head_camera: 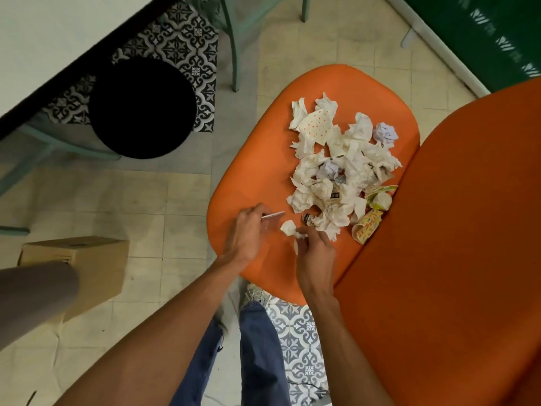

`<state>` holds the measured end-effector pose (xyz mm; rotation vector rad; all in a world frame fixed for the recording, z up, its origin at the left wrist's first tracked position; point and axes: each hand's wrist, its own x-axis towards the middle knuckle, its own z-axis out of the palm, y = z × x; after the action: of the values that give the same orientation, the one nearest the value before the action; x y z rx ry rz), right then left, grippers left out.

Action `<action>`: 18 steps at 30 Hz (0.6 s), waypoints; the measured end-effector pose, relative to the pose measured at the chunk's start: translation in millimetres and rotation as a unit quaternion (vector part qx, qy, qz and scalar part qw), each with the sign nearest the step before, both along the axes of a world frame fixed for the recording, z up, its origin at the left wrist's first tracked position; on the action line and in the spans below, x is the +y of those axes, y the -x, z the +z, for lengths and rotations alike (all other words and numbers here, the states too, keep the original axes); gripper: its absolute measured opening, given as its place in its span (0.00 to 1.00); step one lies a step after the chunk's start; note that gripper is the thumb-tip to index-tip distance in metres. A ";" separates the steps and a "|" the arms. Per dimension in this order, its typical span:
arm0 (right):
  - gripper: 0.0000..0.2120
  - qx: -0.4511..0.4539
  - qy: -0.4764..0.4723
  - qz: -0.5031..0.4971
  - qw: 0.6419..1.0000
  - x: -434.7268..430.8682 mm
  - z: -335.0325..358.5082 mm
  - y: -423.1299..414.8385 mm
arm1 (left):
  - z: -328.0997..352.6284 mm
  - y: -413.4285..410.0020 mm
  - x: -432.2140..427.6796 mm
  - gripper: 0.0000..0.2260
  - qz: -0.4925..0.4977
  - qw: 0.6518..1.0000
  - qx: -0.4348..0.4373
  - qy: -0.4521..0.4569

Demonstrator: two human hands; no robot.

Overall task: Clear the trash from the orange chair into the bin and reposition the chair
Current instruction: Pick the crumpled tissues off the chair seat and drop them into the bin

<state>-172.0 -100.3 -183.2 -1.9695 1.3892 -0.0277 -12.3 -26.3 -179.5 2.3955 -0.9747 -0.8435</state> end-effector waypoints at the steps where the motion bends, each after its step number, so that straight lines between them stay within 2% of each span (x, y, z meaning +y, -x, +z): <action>1: 0.11 -0.026 0.013 0.002 1.000 2.5 7.1 -6.5 | 6.9 -7.5 7.2 0.07 0.030 0.999 0.013 0.014; 6: 0.09 -0.093 0.064 0.048 0.992 18.8 46.3 -44.9 | 39.8 -41.4 50.5 0.07 0.115 0.992 0.006 0.051; 10: 0.10 -0.126 0.053 0.092 0.986 44.3 88.1 -83.1 | 82.3 -64.2 91.9 0.07 0.176 0.979 -0.002 0.108; 18: 0.17 -0.198 0.042 0.193 0.960 127.4 158.2 -165.0 | 158.4 -102.4 201.7 0.08 0.317 0.932 -0.014 0.175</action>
<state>-7.0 27.0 -25.0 -2.1298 0.7466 -0.2886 90.1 175.4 -21.1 2.1913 -0.2734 -0.3553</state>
